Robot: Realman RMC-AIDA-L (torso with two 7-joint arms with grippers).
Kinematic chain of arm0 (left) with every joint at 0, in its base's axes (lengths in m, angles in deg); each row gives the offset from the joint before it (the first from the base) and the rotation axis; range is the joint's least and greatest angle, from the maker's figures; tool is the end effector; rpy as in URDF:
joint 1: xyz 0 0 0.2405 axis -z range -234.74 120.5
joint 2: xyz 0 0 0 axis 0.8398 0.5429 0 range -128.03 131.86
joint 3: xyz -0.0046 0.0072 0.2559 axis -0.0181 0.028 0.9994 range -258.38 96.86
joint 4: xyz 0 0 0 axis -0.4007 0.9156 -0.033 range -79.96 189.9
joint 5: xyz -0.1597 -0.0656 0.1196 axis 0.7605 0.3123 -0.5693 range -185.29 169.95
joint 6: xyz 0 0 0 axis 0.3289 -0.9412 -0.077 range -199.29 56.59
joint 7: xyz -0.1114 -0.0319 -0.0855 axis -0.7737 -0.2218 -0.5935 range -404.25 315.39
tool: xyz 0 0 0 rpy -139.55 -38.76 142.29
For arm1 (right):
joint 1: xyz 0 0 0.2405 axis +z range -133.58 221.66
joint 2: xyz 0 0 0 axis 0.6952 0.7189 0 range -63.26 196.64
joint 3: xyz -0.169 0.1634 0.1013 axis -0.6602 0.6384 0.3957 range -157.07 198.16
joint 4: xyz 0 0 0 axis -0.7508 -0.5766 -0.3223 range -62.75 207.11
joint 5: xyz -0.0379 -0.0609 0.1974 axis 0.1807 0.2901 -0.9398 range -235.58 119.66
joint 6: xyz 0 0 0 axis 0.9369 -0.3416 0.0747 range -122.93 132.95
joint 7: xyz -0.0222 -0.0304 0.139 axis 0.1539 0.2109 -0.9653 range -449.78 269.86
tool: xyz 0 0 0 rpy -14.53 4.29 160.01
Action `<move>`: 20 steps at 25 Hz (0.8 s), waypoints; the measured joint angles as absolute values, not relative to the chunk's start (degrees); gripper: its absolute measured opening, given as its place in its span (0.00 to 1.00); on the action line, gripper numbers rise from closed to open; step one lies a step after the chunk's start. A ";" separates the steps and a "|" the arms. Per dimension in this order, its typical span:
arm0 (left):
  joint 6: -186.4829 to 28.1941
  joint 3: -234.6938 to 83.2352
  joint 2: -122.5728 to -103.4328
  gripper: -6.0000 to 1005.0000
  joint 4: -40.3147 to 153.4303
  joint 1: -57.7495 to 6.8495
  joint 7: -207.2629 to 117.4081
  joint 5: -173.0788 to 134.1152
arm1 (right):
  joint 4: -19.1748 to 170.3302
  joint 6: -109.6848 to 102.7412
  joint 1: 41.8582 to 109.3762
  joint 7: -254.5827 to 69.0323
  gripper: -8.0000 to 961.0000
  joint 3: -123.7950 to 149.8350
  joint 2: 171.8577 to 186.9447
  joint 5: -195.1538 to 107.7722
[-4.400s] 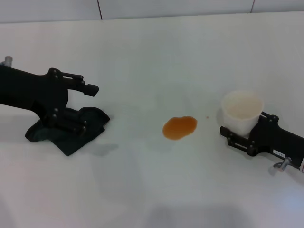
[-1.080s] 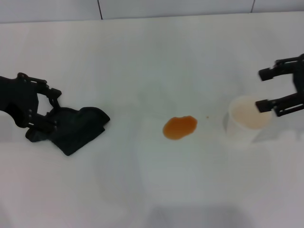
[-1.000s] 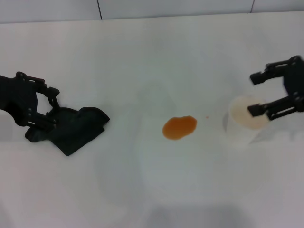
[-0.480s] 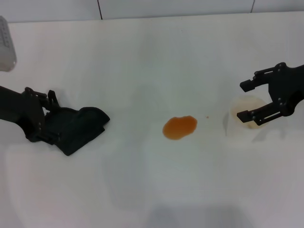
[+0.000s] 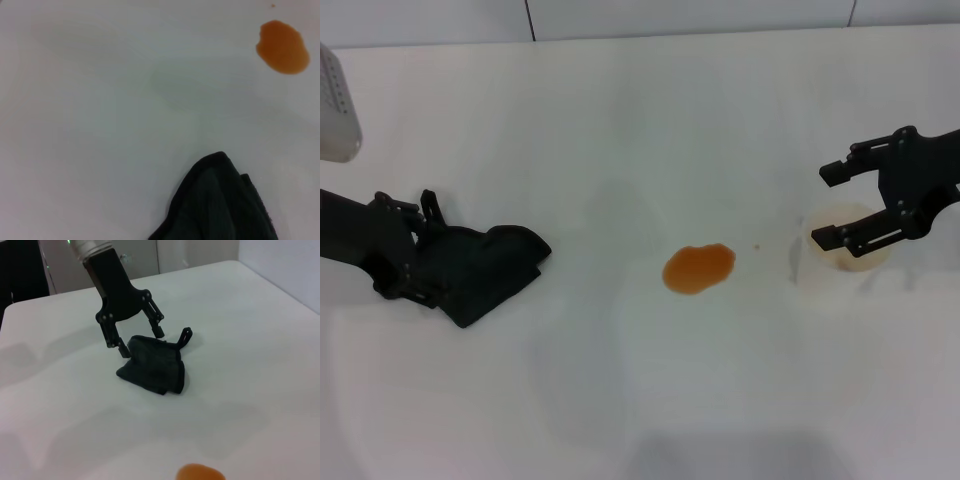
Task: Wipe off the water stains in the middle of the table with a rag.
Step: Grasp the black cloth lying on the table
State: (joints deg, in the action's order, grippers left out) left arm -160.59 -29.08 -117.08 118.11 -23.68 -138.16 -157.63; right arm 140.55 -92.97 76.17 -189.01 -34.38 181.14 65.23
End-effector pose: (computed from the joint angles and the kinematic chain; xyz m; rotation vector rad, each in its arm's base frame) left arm -0.2663 0.3543 0.0387 -2.8223 -0.3898 0.4054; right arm 0.2019 0.3508 0.0639 -2.9255 0.3080 0.1283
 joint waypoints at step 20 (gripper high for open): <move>-154.66 -27.49 -117.11 0.35 111.06 -22.58 -137.11 -157.92 | 140.54 -91.92 76.21 -189.01 0.86 -34.39 181.21 65.59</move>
